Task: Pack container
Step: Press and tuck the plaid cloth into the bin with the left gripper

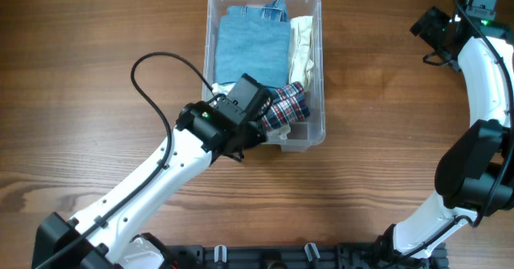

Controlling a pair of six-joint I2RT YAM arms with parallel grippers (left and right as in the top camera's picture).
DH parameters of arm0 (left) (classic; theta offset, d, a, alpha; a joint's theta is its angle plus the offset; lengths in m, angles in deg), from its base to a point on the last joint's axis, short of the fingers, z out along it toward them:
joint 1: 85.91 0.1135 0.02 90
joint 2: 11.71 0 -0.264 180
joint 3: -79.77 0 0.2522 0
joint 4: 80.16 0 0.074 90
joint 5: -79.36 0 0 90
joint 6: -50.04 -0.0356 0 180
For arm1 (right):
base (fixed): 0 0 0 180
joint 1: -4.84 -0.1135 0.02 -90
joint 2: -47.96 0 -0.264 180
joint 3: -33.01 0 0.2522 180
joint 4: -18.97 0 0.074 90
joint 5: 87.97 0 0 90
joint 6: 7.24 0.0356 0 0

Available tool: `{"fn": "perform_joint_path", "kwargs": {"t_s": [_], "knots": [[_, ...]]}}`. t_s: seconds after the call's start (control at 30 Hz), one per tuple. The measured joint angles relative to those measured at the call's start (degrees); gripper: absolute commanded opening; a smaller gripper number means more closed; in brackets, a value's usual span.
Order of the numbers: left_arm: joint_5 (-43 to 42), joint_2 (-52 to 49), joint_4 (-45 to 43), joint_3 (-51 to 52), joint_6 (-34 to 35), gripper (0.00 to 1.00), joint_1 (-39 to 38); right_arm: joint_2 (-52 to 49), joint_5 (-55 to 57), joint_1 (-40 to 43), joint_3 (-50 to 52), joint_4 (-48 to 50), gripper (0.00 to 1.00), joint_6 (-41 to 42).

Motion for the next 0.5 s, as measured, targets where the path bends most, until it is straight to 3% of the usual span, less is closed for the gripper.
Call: {"fn": "perform_joint_path", "kwargs": {"t_s": [0.33, 0.5], "knots": [[5.95, -0.83, -1.66, 0.00, -0.94, 0.04, 0.61, 0.00, 0.00, 0.00, 0.00, -0.02, 1.00, 0.00], [9.94, -0.83, -9.18, 0.02, -5.22, 0.04, 2.86, 0.00, 0.00, 0.00, 0.00, -0.02, 1.00, 0.00]]}}
